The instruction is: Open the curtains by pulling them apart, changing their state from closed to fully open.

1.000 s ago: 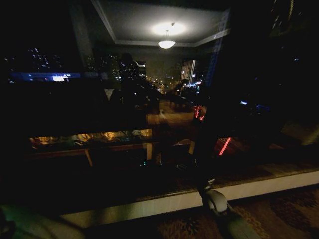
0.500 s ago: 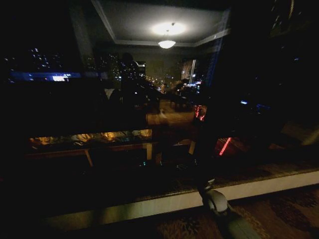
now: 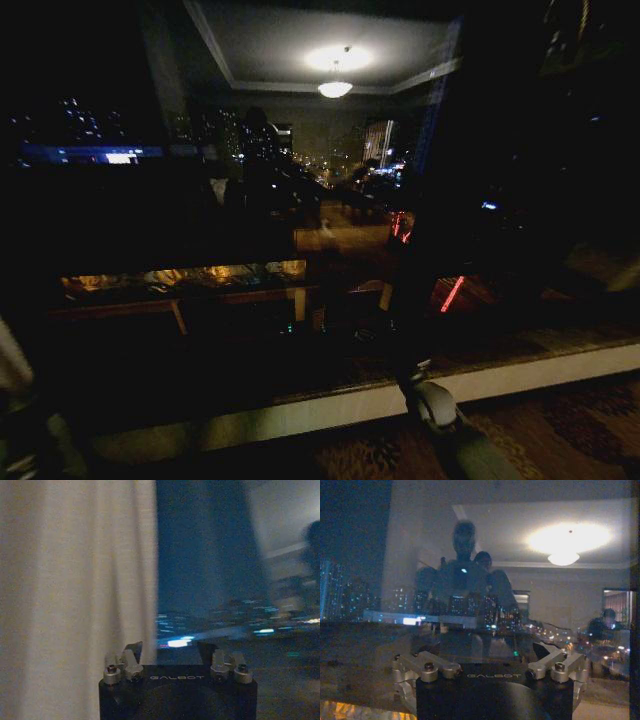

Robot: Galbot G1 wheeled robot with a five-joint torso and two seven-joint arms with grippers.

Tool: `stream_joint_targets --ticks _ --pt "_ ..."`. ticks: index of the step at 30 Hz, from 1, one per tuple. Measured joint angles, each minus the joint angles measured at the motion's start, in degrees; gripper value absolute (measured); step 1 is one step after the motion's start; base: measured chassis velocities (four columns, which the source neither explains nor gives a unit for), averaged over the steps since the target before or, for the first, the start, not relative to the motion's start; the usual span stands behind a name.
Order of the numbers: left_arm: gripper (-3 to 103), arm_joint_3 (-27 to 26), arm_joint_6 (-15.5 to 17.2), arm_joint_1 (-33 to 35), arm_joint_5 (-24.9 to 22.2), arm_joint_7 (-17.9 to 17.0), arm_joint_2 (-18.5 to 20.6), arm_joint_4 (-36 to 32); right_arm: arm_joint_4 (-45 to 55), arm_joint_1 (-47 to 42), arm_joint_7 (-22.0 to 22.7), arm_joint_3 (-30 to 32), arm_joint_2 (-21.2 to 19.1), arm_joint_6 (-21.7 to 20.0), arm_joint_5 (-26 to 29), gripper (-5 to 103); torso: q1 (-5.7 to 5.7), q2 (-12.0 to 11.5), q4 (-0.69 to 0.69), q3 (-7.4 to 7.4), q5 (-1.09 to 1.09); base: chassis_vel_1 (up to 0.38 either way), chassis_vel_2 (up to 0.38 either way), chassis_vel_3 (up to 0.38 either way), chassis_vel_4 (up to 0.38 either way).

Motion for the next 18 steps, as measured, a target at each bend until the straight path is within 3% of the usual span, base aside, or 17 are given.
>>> stream_joint_targets --ticks 2,8,12,18 --pt "76 3.42 -1.46 3.45 -4.28 6.55 -1.43 -4.04 0.00 0.00 0.00 0.01 0.00 0.00 0.00 100 0.00 0.00 0.00 0.00 -0.01 0.000 0.000 0.000 0.000" --pt "96 7.02 -1.58 8.59 -12.51 14.41 -3.51 -12.52 0.00 0.00 0.00 0.00 0.00 0.00 0.00 100 0.00 0.00 0.00 0.00 -0.01 0.000 0.000 0.000 0.000" --pt "100 7.99 0.45 10.03 -14.32 16.41 -4.60 -15.98 0.00 0.00 0.00 0.00 0.00 0.00 0.00 100 0.00 0.00 0.00 0.00 -0.01 0.000 0.000 0.000 0.000" --pt "100 7.52 9.78 9.66 -14.13 14.87 -6.08 -19.34 0.00 0.00 0.00 0.00 0.00 0.00 0.00 100 0.00 0.00 0.00 0.00 -0.04 0.000 0.000 0.000 0.000"
